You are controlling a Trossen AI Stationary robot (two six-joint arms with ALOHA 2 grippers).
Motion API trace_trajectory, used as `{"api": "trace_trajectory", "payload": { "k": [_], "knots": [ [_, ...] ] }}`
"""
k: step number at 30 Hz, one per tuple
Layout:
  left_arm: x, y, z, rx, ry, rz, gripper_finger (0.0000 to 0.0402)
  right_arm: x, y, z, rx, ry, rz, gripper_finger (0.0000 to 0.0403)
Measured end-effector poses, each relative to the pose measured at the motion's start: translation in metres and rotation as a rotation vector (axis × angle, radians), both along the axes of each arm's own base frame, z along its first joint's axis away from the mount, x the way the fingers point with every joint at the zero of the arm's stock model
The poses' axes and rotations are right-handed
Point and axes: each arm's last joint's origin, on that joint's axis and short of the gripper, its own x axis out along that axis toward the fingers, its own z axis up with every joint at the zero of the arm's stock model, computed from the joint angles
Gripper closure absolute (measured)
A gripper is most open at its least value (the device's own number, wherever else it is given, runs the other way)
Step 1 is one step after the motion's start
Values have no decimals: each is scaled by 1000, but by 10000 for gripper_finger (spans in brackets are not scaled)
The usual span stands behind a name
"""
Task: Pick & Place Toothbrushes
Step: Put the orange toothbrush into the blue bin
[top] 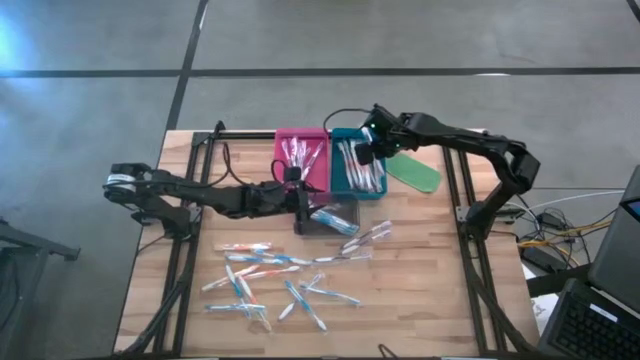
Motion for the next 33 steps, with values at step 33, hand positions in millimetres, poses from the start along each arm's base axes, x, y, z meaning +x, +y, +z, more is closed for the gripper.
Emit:
{"api": "trace_trajectory", "payload": {
  "k": [33],
  "knots": [
    [0, 0, -1, 2, 8, -1, 211, 22, -20, -74, 76, 176, -55, 394]
  ]
}}
